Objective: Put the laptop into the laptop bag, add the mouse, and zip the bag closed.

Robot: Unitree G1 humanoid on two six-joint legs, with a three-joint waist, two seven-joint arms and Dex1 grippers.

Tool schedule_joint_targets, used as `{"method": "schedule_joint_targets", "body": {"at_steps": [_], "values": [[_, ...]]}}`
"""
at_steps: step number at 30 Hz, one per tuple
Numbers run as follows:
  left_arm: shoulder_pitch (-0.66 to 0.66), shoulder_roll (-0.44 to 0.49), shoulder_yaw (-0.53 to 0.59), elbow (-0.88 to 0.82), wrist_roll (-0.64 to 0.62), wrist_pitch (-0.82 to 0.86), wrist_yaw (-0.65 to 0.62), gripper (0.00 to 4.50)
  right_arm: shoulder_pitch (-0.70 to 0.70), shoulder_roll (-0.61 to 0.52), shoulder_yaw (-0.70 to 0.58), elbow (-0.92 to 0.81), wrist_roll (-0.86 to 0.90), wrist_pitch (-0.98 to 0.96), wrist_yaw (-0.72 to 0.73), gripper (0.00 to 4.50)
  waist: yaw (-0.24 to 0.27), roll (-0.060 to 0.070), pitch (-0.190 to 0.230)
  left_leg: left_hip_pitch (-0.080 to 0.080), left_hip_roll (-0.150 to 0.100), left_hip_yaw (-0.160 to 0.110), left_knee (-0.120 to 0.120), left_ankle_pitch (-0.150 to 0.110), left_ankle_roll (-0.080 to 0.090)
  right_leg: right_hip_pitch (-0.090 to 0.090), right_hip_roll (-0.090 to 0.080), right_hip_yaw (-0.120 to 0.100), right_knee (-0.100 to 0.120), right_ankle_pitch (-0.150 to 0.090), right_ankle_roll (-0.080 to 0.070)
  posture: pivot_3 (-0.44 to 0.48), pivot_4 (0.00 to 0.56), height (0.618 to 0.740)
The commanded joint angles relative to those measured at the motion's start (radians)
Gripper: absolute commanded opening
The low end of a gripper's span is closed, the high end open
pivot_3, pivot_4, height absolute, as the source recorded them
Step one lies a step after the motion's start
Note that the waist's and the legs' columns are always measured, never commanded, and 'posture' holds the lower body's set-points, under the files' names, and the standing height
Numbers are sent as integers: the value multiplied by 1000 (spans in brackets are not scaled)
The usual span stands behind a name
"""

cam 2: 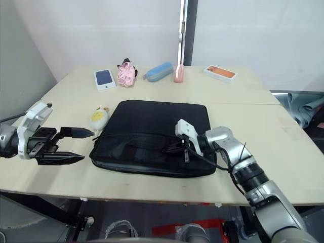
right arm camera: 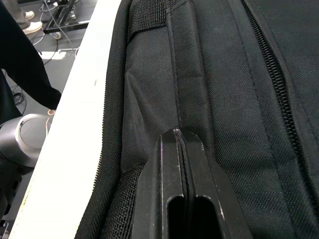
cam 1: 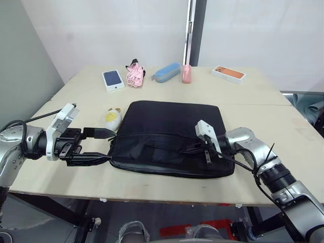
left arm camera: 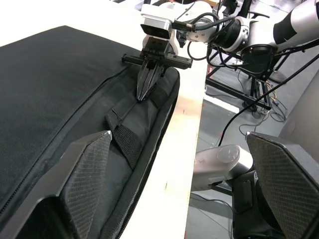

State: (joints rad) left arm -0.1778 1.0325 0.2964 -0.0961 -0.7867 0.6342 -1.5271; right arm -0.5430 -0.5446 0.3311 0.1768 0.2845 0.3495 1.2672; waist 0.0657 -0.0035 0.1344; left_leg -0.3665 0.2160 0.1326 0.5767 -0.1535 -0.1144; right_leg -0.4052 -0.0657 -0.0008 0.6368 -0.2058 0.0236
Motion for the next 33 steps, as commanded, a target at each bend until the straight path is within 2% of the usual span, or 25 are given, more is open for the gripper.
{"method": "schedule_joint_targets", "body": {"at_steps": [1, 6, 11, 17, 20, 24, 28, 31, 33], "values": [[13, 20, 56, 54, 29, -41, 4, 4500, 22, -14, 24, 59, -50, 33, -3, 43, 0, 0, 0, 0, 0, 0, 0, 0, 0, 0, 0, 0, 0, 0, 0, 0, 150, 740], [-50, 8, 114, 295, 104, -125, 102, 4500, 26, -9, 26, 54, -50, 37, 0, 43, 0, -1, 0, 0, 0, -1, -1, 0, 0, 0, 0, -1, -1, 0, 0, 0, 150, 740], [-156, -30, 71, 459, 196, -180, 220, 4500, 28, -7, 26, 48, -52, 37, 3, 43, 0, -3, -3, 0, 0, -1, -1, 0, 0, 0, 0, -1, -3, 0, 0, 0, 150, 740], [-422, -166, -4, 735, 318, -61, 555, 4500, 39, -1, 28, 13, -51, 48, -7, 43, 2, -5, -4, 0, 0, -2, -1, 0, 0, 1, 0, -2, -3, 0, -1, 0, 150, 740], [-538, -227, -18, 879, 354, -37, 650, 4500, 51, 1, 24, -6, -48, 57, -20, 43, -2, -6, -4, -1, 0, -2, -1, 0, 0, 1, 0, -2, -4, 0, -1, 0, 150, 740], [-651, -283, -40, 1036, 391, -34, 673, 4500, 73, -4, 15, -39, -45, 71, -38, 43, -8, -7, -4, -3, 0, -2, -4, 0, -1, 1, 1, -3, -11, 1, -1, 0, 150, 740], [-701, -317, -109, 1165, 477, -61, 671, 4500, 100, -14, 0, -79, -38, 89, -53, 43, -9, -7, -5, -2, 0, -1, -8, 0, -1, 1, 1, -3, -14, 1, -1, 0, 150, 740], [-731, -337, -118, 1218, 505, -78, 679, 4500, 117, -16, -7, -103, -34, 101, -66, 43, -5, -8, -5, -2, 0, -1, -11, 0, -1, 1, 1, -4, -16, 1, -1, 0, 150, 740], [-744, -346, -120, 1229, 515, -87, 667, 3979, 126, -16, -12, -117, -33, 110, -72, 0, -1, -7, -5, -2, 0, -1, -12, 0, -1, 1, 0, -4, -17, 1, -1, 0, 150, 740]]}}
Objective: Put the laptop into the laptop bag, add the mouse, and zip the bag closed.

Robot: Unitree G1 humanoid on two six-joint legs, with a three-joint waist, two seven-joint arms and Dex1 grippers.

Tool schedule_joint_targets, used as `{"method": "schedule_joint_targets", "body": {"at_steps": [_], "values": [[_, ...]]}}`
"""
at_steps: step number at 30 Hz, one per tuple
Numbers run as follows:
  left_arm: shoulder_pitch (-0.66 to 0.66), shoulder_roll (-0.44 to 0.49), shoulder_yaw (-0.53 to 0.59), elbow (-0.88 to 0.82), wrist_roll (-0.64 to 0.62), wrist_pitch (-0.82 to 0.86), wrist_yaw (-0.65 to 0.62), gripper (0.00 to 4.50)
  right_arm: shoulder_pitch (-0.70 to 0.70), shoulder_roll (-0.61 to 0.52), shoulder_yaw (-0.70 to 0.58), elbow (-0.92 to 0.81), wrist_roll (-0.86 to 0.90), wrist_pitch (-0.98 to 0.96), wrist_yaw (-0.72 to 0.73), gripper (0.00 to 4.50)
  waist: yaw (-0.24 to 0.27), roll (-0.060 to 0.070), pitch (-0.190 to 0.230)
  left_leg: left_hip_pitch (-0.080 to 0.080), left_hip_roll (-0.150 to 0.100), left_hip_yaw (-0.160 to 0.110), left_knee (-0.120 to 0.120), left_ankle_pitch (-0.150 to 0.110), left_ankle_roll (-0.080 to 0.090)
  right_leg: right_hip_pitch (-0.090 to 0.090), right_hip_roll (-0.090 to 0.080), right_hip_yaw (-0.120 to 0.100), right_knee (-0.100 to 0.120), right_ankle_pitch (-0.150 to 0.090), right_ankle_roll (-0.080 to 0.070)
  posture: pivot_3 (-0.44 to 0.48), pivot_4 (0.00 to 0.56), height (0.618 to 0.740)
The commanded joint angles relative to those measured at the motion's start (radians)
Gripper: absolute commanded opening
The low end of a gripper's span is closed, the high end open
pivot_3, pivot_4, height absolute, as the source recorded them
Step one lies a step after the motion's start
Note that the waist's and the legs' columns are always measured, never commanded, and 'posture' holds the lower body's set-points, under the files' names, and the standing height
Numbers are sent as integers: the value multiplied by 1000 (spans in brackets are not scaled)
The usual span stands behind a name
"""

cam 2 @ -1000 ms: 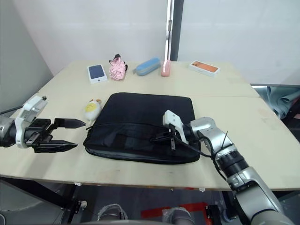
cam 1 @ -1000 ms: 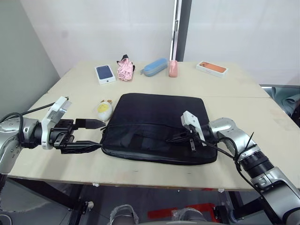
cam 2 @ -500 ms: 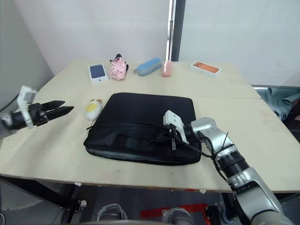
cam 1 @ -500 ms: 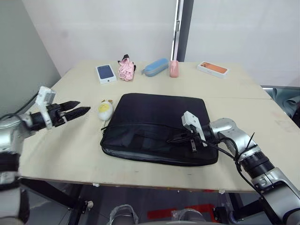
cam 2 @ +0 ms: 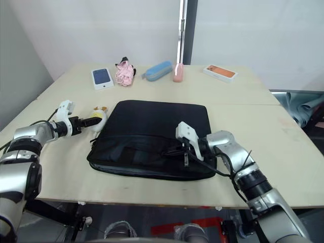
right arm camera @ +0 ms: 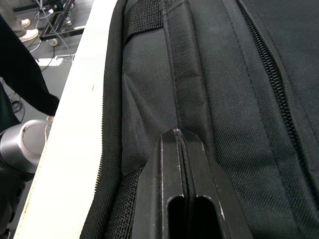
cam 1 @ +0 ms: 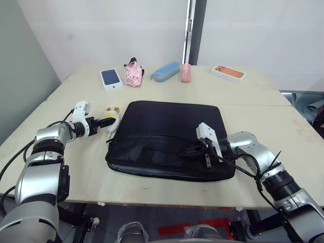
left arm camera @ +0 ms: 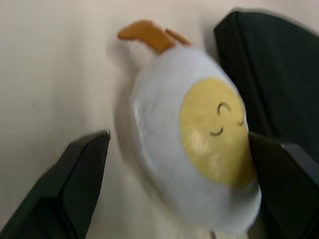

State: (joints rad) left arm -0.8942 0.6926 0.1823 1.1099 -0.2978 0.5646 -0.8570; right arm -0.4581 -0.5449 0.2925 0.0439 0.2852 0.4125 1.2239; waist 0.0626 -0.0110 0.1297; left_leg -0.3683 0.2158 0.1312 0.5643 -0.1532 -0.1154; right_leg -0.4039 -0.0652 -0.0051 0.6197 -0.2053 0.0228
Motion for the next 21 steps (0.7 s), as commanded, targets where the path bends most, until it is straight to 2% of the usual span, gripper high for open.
{"method": "schedule_joint_targets", "body": {"at_steps": [1, 7, 11, 12, 21], "values": [[-29, -8, -10, 21, 31, -19, -24, 3765, 46, -16, 25, 9, -33, 52, -33, 0, 3, 0, 0, 0, 0, 0, 0, 0, 0, 0, 0, 0, 0, 0, 0, 0, 150, 740], [3, 21, -19, -17, 60, -27, -78, 1561, 67, -2, 2, 5, -22, 80, -72, 0, 3, 0, 0, 0, 0, 0, -2, 0, 0, 0, 0, 0, -1, 0, 0, 0, 150, 740], [67, 49, -3, -158, 39, 23, -97, 208, 75, 13, -31, 33, 1, 96, -88, 0, -1, 1, 0, 0, 0, 1, -4, 0, 0, 0, 0, 0, -2, 0, 0, 0, 150, 740], [95, 54, 7, -223, 18, 53, -111, 18, 77, 12, -32, 41, -1, 93, -89, 0, 0, 1, 1, 0, 0, 1, -4, 0, 0, 0, 0, 0, -2, 0, 0, 0, 150, 740], [383, 112, 156, -807, -192, 335, -118, 18, 66, 20, -33, 81, 0, 95, -97, 0, -1, 1, 1, 1, 0, 1, -5, 0, 0, 0, 0, 0, -3, 0, 0, 0, 150, 740]]}}
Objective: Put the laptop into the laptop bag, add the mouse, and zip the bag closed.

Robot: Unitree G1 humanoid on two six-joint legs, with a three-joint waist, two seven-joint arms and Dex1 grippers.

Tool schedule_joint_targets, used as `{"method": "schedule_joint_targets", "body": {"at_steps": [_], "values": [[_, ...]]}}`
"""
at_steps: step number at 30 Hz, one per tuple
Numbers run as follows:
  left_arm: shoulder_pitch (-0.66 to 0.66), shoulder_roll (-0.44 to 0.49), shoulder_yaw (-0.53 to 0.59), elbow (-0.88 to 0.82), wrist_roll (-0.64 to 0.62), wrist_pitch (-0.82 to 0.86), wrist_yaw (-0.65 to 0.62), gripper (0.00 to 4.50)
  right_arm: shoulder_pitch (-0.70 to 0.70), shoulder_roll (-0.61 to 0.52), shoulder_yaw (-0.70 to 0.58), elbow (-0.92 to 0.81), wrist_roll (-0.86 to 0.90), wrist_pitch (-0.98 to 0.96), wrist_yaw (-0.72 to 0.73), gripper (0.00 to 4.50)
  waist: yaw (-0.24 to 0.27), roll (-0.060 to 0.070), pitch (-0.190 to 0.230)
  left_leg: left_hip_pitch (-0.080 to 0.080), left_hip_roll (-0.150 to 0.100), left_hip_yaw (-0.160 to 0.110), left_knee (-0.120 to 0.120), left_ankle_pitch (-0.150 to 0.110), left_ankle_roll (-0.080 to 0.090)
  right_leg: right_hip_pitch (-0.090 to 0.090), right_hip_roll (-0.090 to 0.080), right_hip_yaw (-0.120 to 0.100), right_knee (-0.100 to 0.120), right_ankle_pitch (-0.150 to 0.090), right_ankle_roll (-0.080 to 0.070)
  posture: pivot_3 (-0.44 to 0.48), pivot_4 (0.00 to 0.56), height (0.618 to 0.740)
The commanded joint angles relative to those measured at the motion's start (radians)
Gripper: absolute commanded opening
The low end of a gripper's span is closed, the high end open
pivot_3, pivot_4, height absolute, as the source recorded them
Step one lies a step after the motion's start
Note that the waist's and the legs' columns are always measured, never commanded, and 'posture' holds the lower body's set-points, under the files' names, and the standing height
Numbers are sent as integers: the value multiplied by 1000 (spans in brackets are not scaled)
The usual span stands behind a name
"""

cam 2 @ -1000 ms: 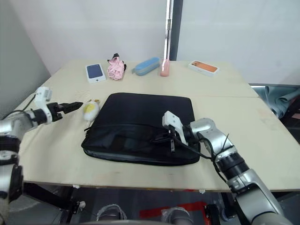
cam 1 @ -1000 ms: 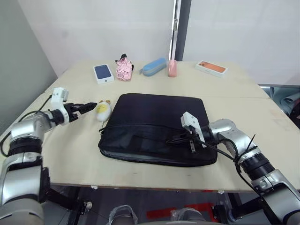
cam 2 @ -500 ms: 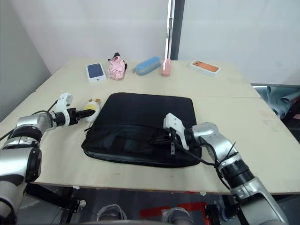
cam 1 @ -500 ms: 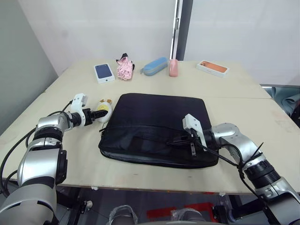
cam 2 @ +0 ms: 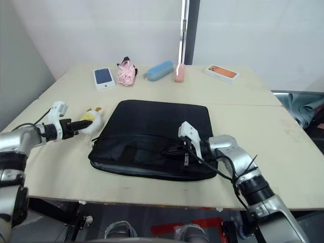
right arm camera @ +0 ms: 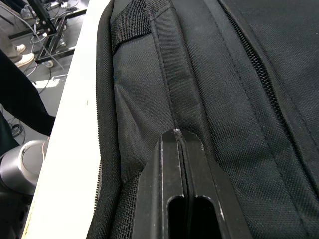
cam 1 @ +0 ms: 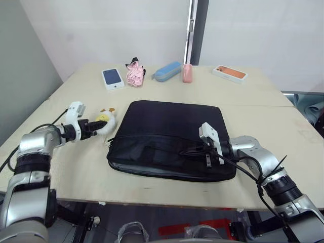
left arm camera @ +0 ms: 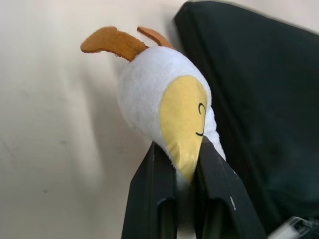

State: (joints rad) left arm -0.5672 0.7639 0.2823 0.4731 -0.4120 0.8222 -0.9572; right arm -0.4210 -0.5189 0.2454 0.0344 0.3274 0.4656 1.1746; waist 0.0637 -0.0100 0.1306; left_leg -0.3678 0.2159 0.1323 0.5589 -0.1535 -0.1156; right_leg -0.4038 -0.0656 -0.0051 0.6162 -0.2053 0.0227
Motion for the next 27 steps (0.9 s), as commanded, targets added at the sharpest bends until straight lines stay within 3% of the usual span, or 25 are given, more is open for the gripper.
{"method": "schedule_joint_targets", "body": {"at_steps": [1, 6, 18, 27], "values": [[93, 54, 61, -225, -94, 94, -28, 18, 27, -5, 15, 93, -43, 42, -47, 0, -3, 0, 0, 0, 0, 0, -1, 0, 0, 0, 0, 0, 0, 0, 0, 0, 150, 740], [181, 94, 61, -289, -96, 100, -9, 18, 30, 1, 22, 87, -42, 43, -44, 0, -4, 1, 0, 0, 0, 0, -3, 0, 0, 0, 0, 0, -1, 0, 1, 0, 150, 740], [517, 315, 101, -520, -196, 24, -324, 18, 32, 10, 29, 69, -44, 52, -53, 0, -17, 1, 1, 0, 0, 2, -11, 0, 0, -4, 1, 0, -8, -1, 2, 0, 150, 740], [815, 354, 216, -602, -205, -89, -505, 18, 30, 10, 32, 71, -46, 54, -54, 0, -24, 2, 2, 0, 0, 8, -13, 0, 0, -6, 1, 5, -9, -1, 2, 0, 150, 740]]}}
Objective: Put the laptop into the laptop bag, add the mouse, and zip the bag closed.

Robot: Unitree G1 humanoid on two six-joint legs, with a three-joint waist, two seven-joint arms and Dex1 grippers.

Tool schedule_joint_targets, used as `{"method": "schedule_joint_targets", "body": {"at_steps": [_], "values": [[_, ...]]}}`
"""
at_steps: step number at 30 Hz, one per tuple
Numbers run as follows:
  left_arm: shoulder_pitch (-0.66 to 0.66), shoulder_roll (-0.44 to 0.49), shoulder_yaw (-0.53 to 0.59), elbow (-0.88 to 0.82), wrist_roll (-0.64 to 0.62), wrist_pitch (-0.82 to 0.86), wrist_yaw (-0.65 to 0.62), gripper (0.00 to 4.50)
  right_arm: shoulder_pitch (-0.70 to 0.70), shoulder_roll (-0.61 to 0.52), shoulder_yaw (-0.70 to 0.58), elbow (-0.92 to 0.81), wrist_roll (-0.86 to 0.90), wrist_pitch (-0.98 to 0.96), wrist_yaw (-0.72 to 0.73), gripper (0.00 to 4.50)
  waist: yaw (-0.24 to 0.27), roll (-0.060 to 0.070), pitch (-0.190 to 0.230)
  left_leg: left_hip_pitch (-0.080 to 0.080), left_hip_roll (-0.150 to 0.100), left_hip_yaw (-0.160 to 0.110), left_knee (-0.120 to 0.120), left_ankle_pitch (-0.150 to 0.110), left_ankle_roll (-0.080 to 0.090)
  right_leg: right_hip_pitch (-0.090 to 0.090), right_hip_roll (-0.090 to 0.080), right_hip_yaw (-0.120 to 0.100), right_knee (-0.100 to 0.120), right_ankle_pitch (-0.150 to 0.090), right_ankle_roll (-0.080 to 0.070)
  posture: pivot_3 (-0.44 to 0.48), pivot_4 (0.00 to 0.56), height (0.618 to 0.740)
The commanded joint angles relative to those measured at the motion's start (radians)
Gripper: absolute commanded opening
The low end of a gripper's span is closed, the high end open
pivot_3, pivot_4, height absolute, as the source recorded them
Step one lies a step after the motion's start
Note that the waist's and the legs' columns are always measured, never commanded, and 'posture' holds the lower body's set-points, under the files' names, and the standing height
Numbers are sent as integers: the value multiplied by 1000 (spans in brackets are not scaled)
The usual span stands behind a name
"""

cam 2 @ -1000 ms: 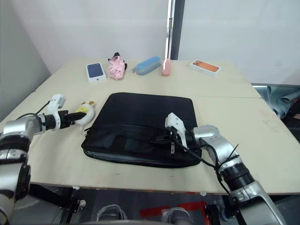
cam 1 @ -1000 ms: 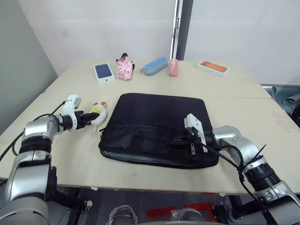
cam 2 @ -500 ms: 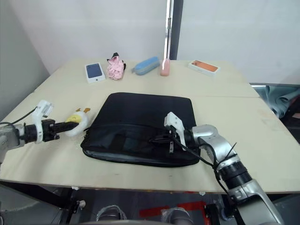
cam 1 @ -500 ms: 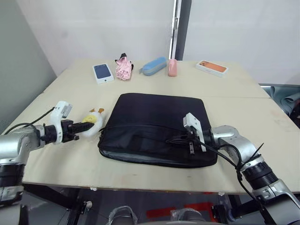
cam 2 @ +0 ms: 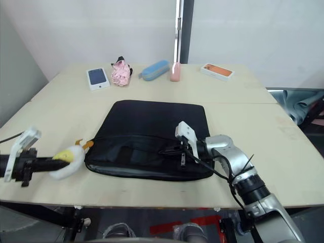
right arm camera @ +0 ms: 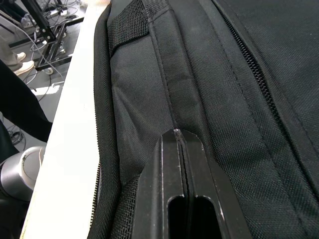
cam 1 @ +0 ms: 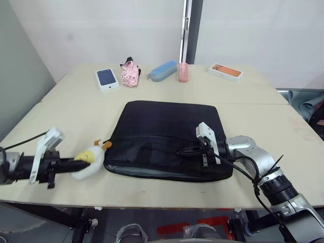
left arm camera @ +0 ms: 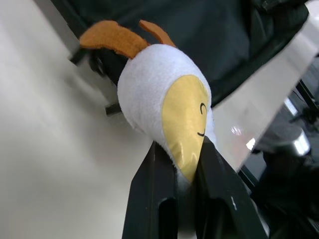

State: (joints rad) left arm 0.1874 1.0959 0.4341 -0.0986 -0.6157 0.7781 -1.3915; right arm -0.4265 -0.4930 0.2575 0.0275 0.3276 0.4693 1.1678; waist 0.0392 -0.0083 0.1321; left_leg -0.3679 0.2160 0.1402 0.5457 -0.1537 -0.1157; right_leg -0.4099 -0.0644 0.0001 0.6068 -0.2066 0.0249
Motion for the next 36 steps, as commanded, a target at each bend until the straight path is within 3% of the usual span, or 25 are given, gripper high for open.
{"method": "schedule_joint_targets", "body": {"at_steps": [1, 6, 10, 15, 21, 31, 36], "values": [[91, 22, 82, -26, -1, -60, -88, 18, 35, -16, 22, 80, -48, 48, -47, 0, 1, 0, 0, 0, 0, 0, -1, 0, 0, 0, 0, 0, -1, 0, 0, 0, 150, 740], [182, -2, 154, -7, -22, -108, -149, 18, 32, -12, 37, 83, -50, 43, -37, 0, 1, -3, -2, 1, 1, 1, -2, 0, 0, -1, 1, 1, -1, 0, 0, 0, 150, 740], [131, -71, 140, -64, -66, -127, -84, 18, 26, -7, 47, 87, -52, 44, -41, 0, 3, -3, -2, 1, 2, 3, -3, 0, 0, -2, 2, 2, -1, 0, 0, 0, 150, 740], [62, -155, -33, -171, 43, -300, -20, 18, 21, -5, 47, 95, -53, 43, -41, 0, 6, -4, -3, 2, 3, 3, -2, 0, 0, -1, 2, 2, 0, 1, -1, 0, 150, 740], [24, -145, -241, -278, 121, -406, -43, 18, 33, -10, 39, 74, -46, 52, -52, 0, 8, -7, -5, 2, 3, 3, -2, 0, 0, -1, 3, 2, 2, 1, -1, 0, 150, 740], [-287, -245, -543, -203, 299, -586, -2, 18, 41, -8, 30, 60, -41, 61, -71, 0, 11, -9, -9, 3, 3, 3, 2, 0, 0, -1, 3, 2, 7, 1, -2, 0, 150, 740], [-366, -282, -644, -157, 351, -634, -19, 18, 45, -8, 30, 52, -38, 65, -75, 0, 11, -8, -11, 2, 3, 3, 4, 0, -1, -1, 3, 3, 7, 1, -2, 0, 150, 740]]}}
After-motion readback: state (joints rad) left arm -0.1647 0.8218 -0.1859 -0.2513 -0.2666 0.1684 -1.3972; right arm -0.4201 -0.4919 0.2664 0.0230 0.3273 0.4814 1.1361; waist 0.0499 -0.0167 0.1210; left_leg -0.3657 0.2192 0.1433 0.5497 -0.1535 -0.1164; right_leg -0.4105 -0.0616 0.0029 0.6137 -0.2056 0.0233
